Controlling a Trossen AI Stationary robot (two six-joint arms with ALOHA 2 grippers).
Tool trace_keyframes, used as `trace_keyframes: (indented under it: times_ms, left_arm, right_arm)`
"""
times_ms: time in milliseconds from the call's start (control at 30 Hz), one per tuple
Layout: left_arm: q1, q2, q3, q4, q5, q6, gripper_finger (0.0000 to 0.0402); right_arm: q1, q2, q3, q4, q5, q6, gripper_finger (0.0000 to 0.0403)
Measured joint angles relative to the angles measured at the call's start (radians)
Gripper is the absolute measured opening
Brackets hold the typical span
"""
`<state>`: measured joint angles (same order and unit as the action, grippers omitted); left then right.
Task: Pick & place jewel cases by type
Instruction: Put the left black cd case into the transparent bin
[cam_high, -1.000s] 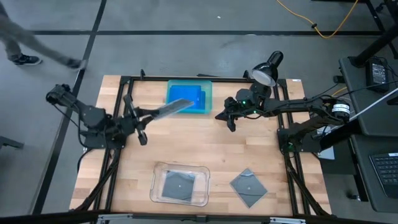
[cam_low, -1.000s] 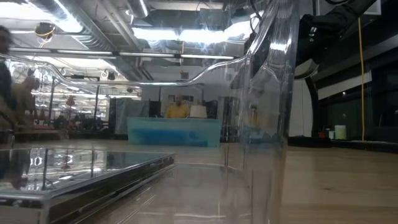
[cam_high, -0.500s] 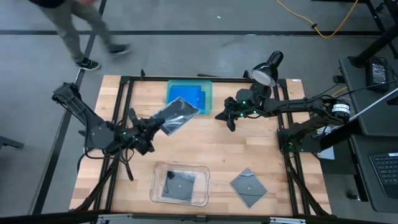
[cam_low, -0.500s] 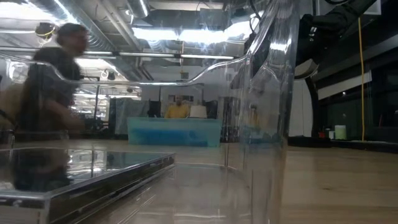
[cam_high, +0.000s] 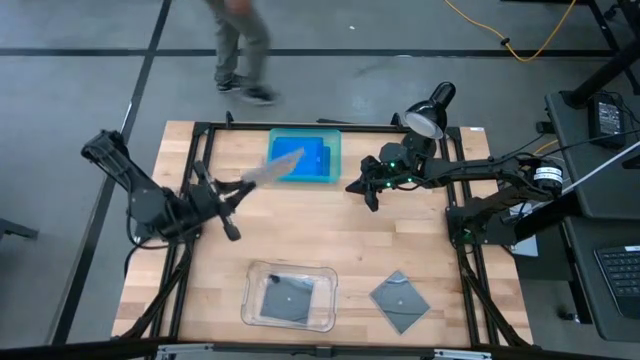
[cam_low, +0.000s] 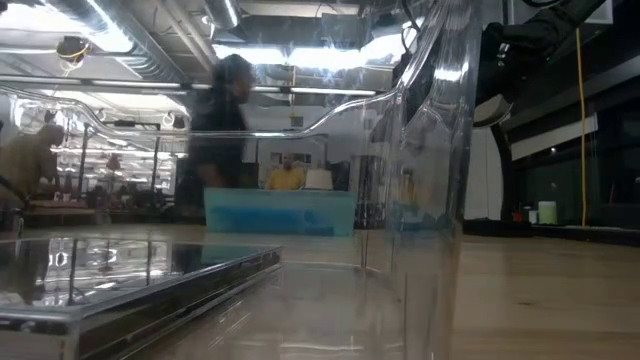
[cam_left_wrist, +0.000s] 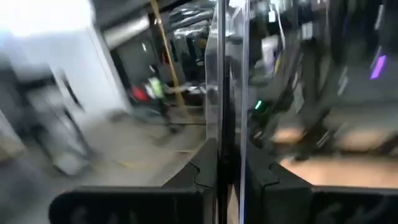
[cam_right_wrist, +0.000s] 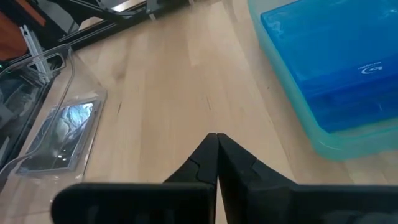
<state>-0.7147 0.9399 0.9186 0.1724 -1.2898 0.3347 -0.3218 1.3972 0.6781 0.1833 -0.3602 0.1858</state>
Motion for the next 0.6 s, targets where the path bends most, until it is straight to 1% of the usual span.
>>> trace_keyframes:
  times_ms: [67,167,233,300,367,433,500,600]
  left_arm:
    - [0.0,-0.031,-0.014,-0.016,0.039,-0.244,0.002]
    - [0.0,-0.066,-0.035,-0.029,0.164,-0.621,0.002]
    - [0.0,-0.073,-0.041,-0.034,0.223,-0.814,0.002]
    - [-0.006,-0.066,-0.043,-0.034,0.25,-0.893,0.002]
    - [-0.02,-0.052,-0.043,-0.034,0.257,-0.923,0.002]
    - [-0.037,-0.029,-0.043,-0.027,0.256,-0.957,0.002]
    - [-0.061,0.008,-0.043,-0.007,0.242,-0.981,0.002]
    - [-0.116,0.076,-0.043,0.025,0.181,-1.07,0.002]
  right_arm:
    - [0.0,0.0,0.0,0.0,-0.007,-0.003,0.001]
    - [0.007,0.0,0.0,-0.001,-0.007,-0.007,0.001]
    - [0.019,0.0,0.0,-0.001,-0.007,-0.008,0.001]
    - [0.035,0.0,0.0,-0.002,-0.008,-0.015,0.001]
    - [0.055,0.0,0.0,-0.004,-0.013,-0.035,0.001]
    - [0.073,0.0,0.0,-0.004,-0.042,-0.053,0.001]
    - [0.096,0.0,0.0,-0.004,-0.069,-0.059,0.001]
    - [0.144,0.0,0.0,-0.009,-0.079,-0.06,0.001]
